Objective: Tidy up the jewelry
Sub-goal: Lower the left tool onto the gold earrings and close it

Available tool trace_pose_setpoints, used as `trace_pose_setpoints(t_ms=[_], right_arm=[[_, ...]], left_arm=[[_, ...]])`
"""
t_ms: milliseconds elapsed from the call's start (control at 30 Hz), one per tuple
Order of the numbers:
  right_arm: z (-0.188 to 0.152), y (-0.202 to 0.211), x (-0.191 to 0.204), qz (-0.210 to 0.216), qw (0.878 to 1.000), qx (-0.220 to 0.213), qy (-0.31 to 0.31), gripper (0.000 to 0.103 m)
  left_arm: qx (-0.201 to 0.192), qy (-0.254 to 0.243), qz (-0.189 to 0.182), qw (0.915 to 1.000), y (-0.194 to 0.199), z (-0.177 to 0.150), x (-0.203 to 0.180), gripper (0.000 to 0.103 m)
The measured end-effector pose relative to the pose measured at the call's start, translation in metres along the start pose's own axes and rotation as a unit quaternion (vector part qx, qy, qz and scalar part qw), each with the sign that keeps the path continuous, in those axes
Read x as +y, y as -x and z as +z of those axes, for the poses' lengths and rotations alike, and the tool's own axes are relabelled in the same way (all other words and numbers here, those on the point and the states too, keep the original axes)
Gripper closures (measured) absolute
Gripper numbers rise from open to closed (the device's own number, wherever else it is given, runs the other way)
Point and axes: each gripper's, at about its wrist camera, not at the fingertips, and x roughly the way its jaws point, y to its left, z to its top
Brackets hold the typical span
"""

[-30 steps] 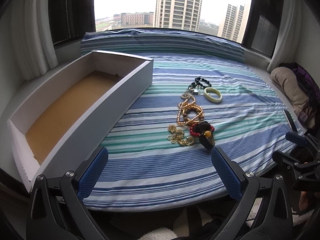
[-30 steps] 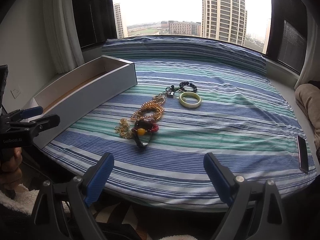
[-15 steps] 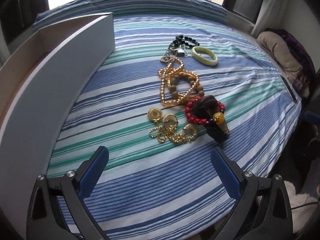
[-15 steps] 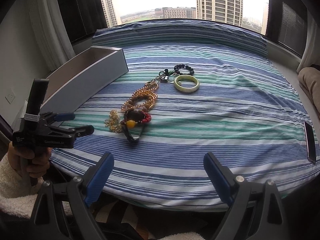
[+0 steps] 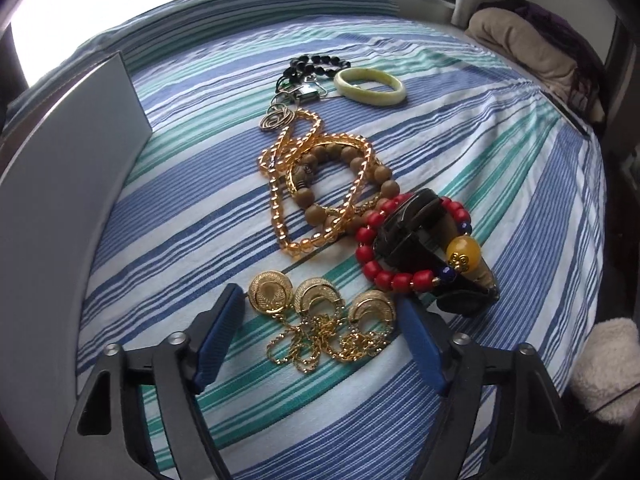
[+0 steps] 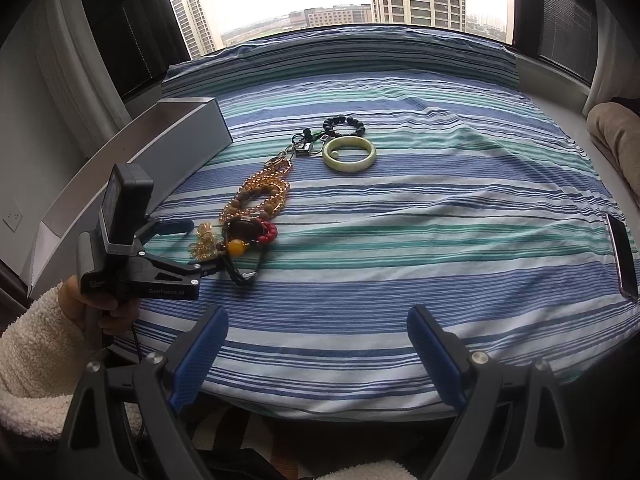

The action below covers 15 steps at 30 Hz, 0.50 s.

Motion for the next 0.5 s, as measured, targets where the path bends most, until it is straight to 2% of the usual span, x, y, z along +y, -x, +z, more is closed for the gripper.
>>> trace_pose_setpoints(t_ms=[67,133,200,267,500], right_arm=[[0.000,0.002,-0.001,0.000,1.000,-0.003,0.000,0.010],[-0.001,0.002,-0.002,0.000,1.000,-0.004,-0.002,0.010],[-0.001,0.001,-0.004,0.001,1.000,-0.003,-0.005,0.010],[-0.001,0.001,-0.004,0.002,1.000,-0.003,-0.006,0.010],[-0.001,0.003,0.000,0.003,1.000,-0.005,0.000,0.010]], left_arm=[[0.001,0.003,-0.002,1.0000,0.003,0.001,0.001,0.078],[0.005,0.019,-0.011,0.9997,0.006,0.000,0.006,0.085],[0.006,0.041,-0.016,0.9990,0.008,-0.002,0.011,0.086],[-0.003,0.060,-0.014,0.9981,0.015,-0.005,0.014,0.100],[-0.032,0.126,-0.014,0.9914,0.046,-0.016,0.035,0.100]])
